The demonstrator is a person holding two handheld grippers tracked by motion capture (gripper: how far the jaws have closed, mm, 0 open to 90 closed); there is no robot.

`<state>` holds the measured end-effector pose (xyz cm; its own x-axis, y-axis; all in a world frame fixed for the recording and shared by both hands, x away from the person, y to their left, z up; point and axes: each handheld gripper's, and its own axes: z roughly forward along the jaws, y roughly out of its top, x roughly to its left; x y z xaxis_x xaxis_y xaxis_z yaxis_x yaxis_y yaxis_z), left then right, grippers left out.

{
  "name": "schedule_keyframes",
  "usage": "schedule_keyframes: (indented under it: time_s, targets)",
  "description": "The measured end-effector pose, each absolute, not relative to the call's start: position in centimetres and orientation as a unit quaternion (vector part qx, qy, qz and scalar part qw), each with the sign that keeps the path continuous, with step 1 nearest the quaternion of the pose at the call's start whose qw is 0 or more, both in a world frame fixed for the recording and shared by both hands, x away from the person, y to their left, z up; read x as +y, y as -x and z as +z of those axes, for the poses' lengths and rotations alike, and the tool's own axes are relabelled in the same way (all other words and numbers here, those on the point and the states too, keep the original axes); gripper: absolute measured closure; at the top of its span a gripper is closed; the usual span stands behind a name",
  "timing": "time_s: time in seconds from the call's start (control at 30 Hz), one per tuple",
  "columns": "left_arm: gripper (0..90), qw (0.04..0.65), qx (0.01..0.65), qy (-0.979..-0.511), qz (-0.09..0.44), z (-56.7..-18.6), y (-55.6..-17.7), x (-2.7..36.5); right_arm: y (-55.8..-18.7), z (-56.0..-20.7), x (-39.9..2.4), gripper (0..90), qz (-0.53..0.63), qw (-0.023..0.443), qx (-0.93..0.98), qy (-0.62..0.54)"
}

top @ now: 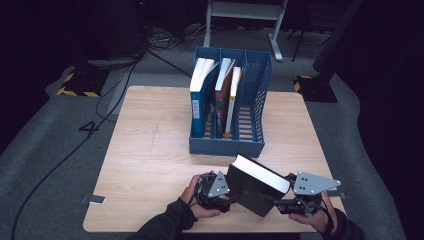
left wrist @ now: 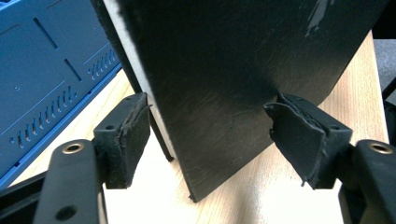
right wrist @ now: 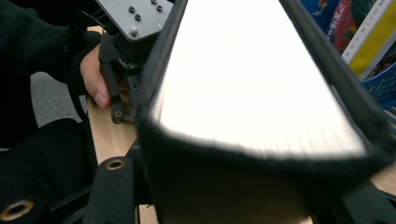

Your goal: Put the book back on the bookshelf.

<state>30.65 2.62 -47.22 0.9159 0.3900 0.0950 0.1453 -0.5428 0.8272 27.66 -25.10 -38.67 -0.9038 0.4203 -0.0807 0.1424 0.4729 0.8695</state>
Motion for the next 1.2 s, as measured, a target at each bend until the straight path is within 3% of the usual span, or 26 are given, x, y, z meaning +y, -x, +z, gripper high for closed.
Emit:
schedule_keyframes:
  time_s: [0.1,0.2,0.57,0.8,1.2]
  targets:
    - [33.9,0.448,0.174,-0.864,0.153,-47.0,-30.8,4.1,-27.8,-38.6,-24.3,40.6,0.472,0.127,0.854,-0.177]
    - [33.7,0.439,0.197,-0.862,0.158,-47.1,-31.2,5.7,-27.9,-38.2,-24.0,41.4,0.461,0.128,0.858,-0.187]
    - [23.8,0.339,0.264,-0.892,0.138,-49.8,-31.8,12.1,-28.7,-37.9,-23.8,38.9,0.464,0.114,0.853,-0.207]
    - [17.6,0.354,0.310,-0.875,0.116,-50.4,-33.0,14.3,-28.9,-37.7,-23.9,47.5,0.470,0.117,0.849,-0.211]
    - [14.1,0.351,0.315,-0.874,0.118,-50.4,-33.8,14.4,-28.7,-37.6,-24.5,50.5,0.472,0.127,0.848,-0.202]
